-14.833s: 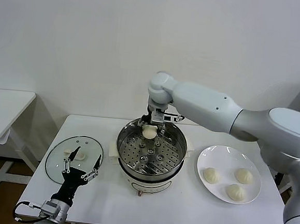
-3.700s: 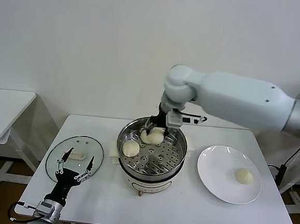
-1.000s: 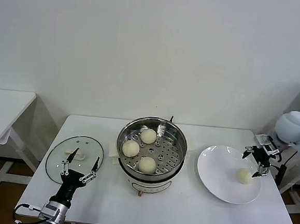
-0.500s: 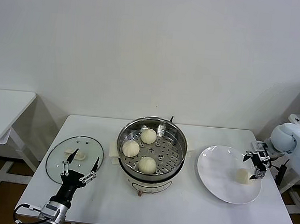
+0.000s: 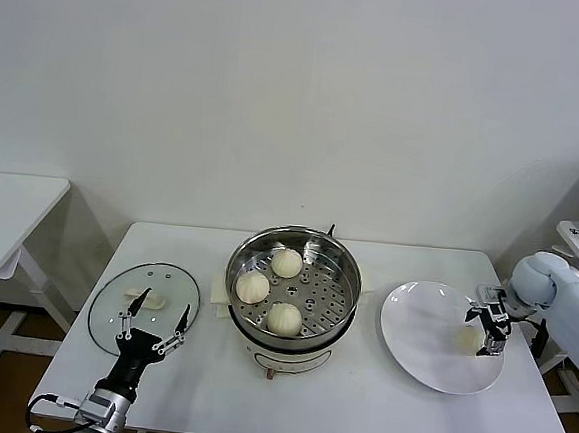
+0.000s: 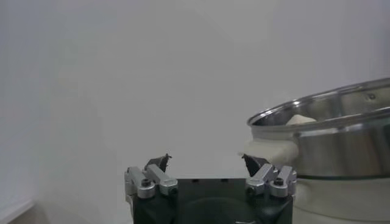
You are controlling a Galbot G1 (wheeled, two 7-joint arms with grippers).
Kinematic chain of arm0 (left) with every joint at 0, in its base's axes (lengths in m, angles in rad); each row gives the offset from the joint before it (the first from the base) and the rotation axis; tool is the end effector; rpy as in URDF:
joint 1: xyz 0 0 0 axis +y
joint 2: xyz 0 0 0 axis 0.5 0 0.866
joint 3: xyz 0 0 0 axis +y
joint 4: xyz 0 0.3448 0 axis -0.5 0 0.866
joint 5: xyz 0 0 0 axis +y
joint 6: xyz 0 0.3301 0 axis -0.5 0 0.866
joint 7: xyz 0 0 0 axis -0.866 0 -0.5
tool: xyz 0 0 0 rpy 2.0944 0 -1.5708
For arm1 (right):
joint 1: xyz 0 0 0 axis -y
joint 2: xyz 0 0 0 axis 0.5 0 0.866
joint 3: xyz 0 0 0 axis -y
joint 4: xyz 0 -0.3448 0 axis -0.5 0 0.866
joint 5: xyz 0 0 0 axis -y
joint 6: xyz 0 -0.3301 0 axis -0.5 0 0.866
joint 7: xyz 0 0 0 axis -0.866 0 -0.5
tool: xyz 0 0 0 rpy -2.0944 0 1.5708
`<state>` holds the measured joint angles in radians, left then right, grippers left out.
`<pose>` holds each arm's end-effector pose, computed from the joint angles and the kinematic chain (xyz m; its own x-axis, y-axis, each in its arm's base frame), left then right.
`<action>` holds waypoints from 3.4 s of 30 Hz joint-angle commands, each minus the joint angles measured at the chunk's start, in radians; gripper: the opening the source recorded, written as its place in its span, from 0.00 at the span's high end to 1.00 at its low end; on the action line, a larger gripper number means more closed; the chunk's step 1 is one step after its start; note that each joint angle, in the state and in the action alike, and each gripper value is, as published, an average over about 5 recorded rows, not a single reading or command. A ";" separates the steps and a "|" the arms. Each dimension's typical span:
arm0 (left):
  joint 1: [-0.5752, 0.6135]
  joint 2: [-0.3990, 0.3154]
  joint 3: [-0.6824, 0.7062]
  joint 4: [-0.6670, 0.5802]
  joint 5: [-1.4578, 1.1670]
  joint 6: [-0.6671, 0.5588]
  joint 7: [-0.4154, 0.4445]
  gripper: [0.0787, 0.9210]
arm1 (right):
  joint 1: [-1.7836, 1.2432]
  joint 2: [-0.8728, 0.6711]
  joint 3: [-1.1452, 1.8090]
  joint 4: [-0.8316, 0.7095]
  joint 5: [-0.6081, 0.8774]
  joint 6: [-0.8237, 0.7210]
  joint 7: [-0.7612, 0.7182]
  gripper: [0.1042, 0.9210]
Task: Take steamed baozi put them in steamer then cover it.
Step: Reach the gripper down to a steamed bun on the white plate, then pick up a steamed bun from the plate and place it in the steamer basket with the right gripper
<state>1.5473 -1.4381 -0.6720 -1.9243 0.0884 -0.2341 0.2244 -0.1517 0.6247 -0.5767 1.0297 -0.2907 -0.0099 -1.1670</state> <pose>0.1621 0.0759 -0.3421 -0.9820 0.1858 -0.0344 0.1685 0.9433 0.2858 0.4749 -0.2701 -0.2160 -0.1280 0.0129 0.9917 -0.9915 -0.0263 -0.1276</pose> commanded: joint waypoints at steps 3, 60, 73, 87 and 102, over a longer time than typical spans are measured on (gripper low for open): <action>-0.003 -0.001 0.003 0.005 0.002 0.000 -0.001 0.12 | -0.038 0.029 0.038 -0.033 -0.034 0.003 0.005 0.12; -0.047 0.032 -0.029 0.031 -0.031 -0.004 0.012 0.12 | 1.121 0.432 -1.004 0.459 0.992 -0.473 0.024 0.29; -0.052 0.044 -0.070 0.046 -0.041 -0.002 0.023 0.12 | 0.870 0.539 -0.913 0.286 0.830 -0.466 0.022 0.29; -0.050 0.041 -0.077 0.052 -0.041 -0.002 0.026 0.12 | 0.718 0.557 -0.838 0.202 0.721 -0.453 0.016 0.29; -0.044 0.038 -0.077 0.050 -0.039 -0.003 0.026 0.12 | 0.696 0.544 -0.816 0.206 0.689 -0.453 0.018 0.29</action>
<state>1.5020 -1.3992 -0.7480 -1.8711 0.0494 -0.2366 0.2504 0.5750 1.1609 -1.4046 1.2476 0.4256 -0.4620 -1.1492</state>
